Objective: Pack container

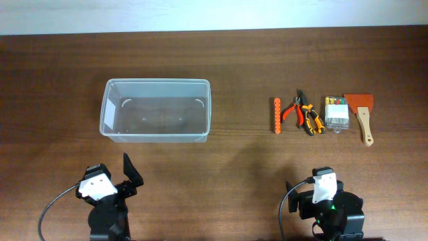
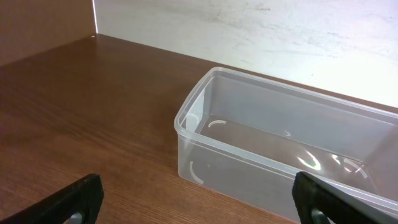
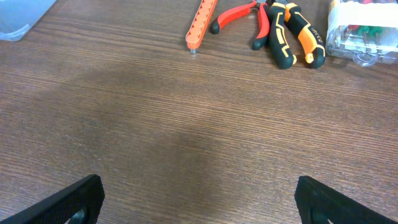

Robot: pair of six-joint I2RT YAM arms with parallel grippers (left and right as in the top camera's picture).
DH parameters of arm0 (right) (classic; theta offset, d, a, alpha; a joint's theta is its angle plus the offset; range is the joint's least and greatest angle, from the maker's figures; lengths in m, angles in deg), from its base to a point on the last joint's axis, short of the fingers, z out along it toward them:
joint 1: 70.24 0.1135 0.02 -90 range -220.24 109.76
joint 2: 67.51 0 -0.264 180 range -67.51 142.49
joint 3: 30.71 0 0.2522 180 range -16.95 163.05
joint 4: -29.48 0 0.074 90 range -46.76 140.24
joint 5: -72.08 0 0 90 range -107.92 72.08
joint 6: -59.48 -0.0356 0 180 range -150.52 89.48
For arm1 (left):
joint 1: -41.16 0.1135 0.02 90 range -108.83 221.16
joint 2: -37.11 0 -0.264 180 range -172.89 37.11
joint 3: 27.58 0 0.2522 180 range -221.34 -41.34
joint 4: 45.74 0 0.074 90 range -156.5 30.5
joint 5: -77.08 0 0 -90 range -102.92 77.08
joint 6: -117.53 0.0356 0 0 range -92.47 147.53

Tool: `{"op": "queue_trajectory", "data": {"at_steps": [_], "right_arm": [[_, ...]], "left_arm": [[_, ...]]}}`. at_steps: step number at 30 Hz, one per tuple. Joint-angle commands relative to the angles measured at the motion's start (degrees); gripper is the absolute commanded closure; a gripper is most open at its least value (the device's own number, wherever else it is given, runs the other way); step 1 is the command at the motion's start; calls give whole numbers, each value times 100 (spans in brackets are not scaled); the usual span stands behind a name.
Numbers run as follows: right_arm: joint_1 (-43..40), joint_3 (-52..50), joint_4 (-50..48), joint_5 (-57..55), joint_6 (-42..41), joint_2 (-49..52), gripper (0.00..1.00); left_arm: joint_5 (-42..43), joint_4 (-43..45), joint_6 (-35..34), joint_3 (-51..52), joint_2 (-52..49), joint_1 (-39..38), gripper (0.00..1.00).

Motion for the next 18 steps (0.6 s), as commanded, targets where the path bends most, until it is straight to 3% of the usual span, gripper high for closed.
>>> {"op": "queue_trajectory", "data": {"at_steps": [1, 14, 18], "right_arm": [[-48, -61, -17, 55, -31, -48, 1], [-46, -61, -214, 85, -33, -48, 1], [-46, -61, -623, 872, -33, -48, 1]], "left_arm": [[-28, 9, 50, 26, 35, -22, 1], [-28, 9, 50, 26, 35, -22, 1], [-28, 9, 50, 26, 35, -22, 1]]}}
